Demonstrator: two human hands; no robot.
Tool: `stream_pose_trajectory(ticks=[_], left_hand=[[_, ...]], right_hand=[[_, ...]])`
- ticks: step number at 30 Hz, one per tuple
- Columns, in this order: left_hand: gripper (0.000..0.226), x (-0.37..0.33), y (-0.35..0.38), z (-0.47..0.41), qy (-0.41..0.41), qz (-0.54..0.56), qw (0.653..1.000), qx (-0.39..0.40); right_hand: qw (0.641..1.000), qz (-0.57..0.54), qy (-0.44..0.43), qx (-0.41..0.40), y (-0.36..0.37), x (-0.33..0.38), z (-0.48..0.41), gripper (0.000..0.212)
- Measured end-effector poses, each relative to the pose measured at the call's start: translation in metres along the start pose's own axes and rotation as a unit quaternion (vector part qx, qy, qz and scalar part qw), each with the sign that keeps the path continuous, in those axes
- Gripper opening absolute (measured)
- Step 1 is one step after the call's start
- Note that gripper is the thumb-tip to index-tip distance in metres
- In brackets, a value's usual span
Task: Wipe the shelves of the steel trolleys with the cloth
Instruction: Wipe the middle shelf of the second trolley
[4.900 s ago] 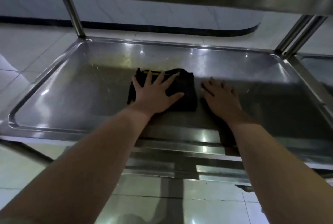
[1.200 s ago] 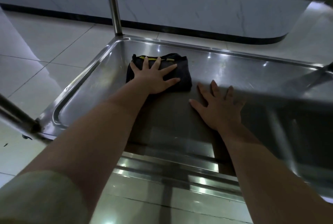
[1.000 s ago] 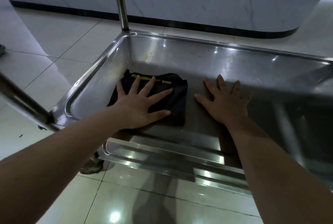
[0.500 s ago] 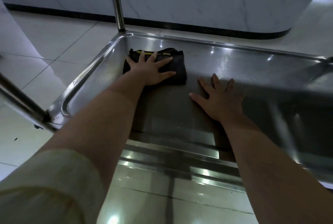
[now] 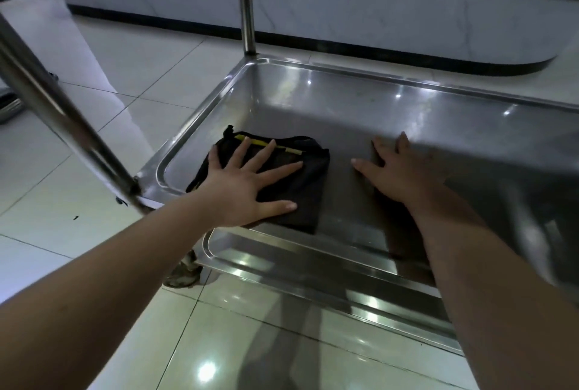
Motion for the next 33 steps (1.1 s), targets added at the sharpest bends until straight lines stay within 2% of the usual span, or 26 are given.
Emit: stream_pose_trajectory(ticks=[2,5,9,12,16,20,23,28,33], left_hand=[[0.072,-0.005,-0.001,-0.001,0.000,-0.005,1.000,-0.002],[0.071,-0.009,0.000,-0.004,-0.031,0.009,0.999,-0.017],[0.080,-0.034,0.006,-0.012,-0.119,0.066,0.990,-0.038],[0.083,-0.033,0.014,-0.002,-0.131,0.045,0.989,-0.057],[0.085,0.004,0.012,0.008,-0.140,0.072,0.986,-0.056],[0.081,0.030,-0.005,-0.036,-0.139,0.054,0.988,-0.033],[0.089,0.036,-0.021,-0.089,-0.118,0.039,0.991,-0.046],[0.093,0.036,-0.046,-0.165,-0.131,0.042,0.990,-0.015],[0.094,0.031,-0.044,-0.168,-0.154,0.048,0.987,-0.009]], right_hand=[[0.999,0.006,-0.034,-0.013,-0.001,0.032,0.000,0.077],[0.998,0.021,-0.026,-0.061,0.002,0.051,0.006,0.066],[0.997,0.027,-0.020,-0.074,0.005,0.046,0.005,0.067],[0.997,0.029,-0.018,-0.075,0.005,0.044,0.004,0.068],[0.996,0.022,-0.019,-0.082,0.006,0.045,0.005,0.070],[0.996,0.031,-0.019,-0.087,0.006,0.046,0.005,0.069],[0.995,0.032,-0.019,-0.094,0.006,0.044,0.004,0.069],[0.993,0.045,-0.011,-0.110,0.008,0.046,0.003,0.069],[0.994,0.032,-0.001,-0.105,0.006,0.044,0.001,0.071]])
Point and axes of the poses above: each hand's wrist, its own z-axis away from the middle knuckle, its own y-axis out of the palm, x = y × z, the point moved 5 cm from there along -z, towards the middle knuckle, and after that the axes turned 12 degrees about z, right-handed, at the moved point
